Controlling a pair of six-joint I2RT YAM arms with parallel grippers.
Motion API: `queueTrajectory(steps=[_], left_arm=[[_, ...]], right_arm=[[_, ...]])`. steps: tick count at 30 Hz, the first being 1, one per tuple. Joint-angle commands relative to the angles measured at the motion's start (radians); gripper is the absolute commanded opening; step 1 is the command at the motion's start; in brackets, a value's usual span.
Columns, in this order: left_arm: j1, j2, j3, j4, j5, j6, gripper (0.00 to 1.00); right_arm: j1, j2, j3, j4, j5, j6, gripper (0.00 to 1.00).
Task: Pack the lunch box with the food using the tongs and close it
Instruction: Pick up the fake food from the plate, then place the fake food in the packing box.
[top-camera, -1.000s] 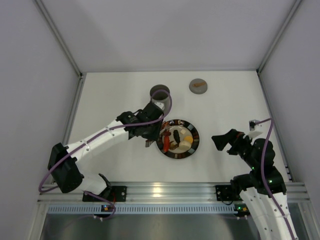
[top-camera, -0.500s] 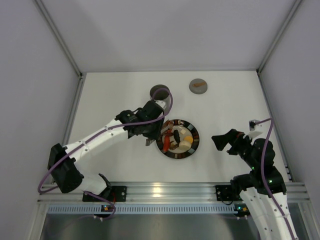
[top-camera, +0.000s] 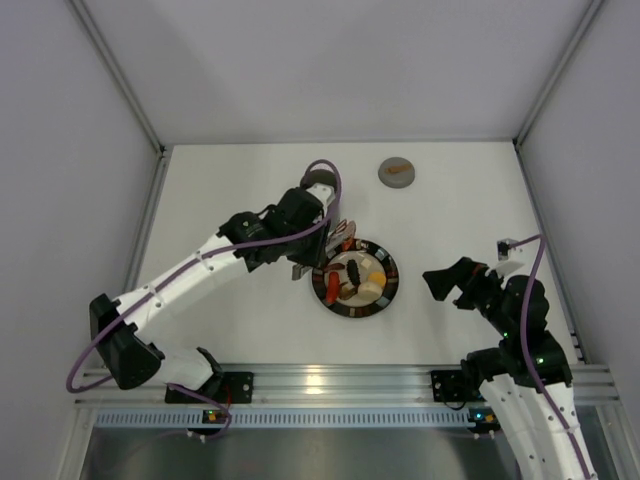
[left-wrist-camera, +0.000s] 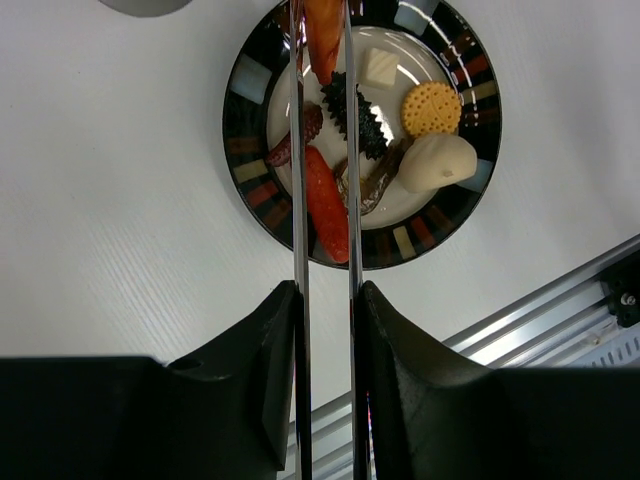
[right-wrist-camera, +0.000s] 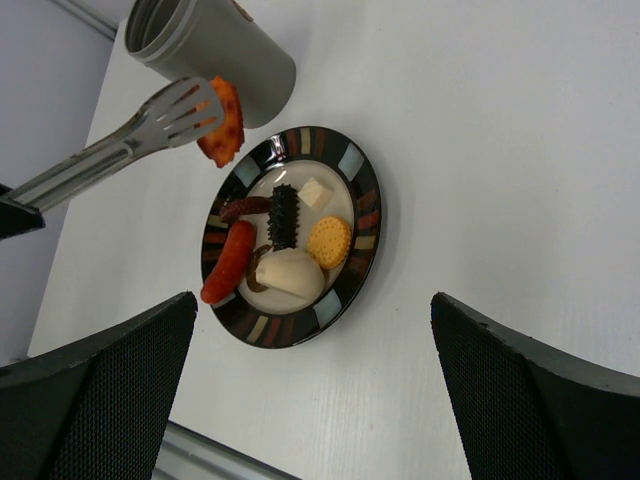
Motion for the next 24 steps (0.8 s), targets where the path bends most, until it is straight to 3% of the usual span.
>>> queueTrajectory(steps=[1, 13, 24], left_arm=[[-0.005, -0.043, 0.107, 0.006, -0.041, 0.021, 0.20], [0.055, 0.035, 0.420, -0.126, -0.207, 0.013, 0.23], [0.146, 0.129, 0.422, -0.077, -0.201, 0.012, 0.23]], right_arm=[[-0.011, 0.005, 0.034, 0.003, 0.001, -0.001, 0.99], [-0.010, -0.002, 0.028, 0.002, -0.001, 0.002, 1.00], [-0.011, -0.003, 0.027, -0.006, 0.003, -0.006, 0.99]])
